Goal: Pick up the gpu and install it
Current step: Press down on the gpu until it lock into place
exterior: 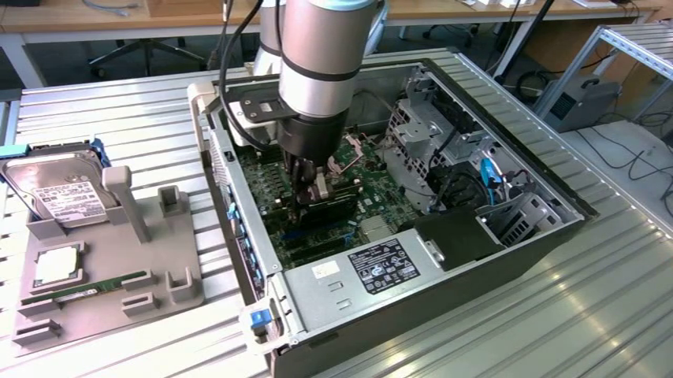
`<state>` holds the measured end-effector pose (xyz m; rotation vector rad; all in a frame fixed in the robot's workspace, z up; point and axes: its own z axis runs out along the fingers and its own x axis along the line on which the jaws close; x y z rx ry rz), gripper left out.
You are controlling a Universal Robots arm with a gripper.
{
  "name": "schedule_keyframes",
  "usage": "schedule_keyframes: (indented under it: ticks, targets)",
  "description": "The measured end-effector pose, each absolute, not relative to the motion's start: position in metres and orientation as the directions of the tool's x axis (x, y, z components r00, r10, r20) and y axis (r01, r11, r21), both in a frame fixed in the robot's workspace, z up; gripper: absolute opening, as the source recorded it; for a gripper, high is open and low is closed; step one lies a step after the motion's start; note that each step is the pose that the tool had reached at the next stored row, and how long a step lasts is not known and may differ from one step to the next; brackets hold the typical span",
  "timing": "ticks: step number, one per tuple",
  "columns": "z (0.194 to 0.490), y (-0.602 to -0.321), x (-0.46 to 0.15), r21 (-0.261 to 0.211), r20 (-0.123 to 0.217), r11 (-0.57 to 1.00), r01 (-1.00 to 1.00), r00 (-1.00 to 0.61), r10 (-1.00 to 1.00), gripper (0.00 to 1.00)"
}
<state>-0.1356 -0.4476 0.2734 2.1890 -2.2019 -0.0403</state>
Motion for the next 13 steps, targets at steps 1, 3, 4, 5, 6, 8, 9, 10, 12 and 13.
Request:
schedule_keyframes:
  ticks: [1,3,4,5,6,8,9,10,12,13]
  targets:
    - [0.2733,-0.4476,-0.1352,0.044,0.008,0.006,-0.999,-0.006,-1.000,0.11]
    - [0.2730,-0.4476,-0.1345,0.044,0.008,0.006,-0.999,-0.006,-1.000,0.11]
    - [0.2729,-0.4476,-0.1343,0.044,0.008,0.006,-0.999,-0.006,-1.000,0.11]
    - [0.2728,-0.4476,-0.1341,0.044,0.008,0.006,-0.999,-0.006,-1.000,0.11]
    - [0.2727,-0.4476,-0.1339,0.044,0.008,0.006,-0.999,-0.006,-1.000,0.11]
    - [0.2724,-0.4476,-0.1337,0.044,0.008,0.006,-0.999,-0.006,-1.000,0.11]
    - [0.2724,-0.4476,-0.1336,0.044,0.008,0.006,-0.999,-0.006,-1.000,0.11]
    - [0.2724,-0.4476,-0.1336,0.044,0.008,0.006,-0.999,-0.006,-1.000,0.11]
    - [0.2723,-0.4476,-0.1333,0.044,0.008,0.006,-0.999,-0.006,-1.000,0.11]
    - [0.2722,-0.4476,-0.1329,0.044,0.007,0.006,-0.999,-0.006,-1.000,0.11]
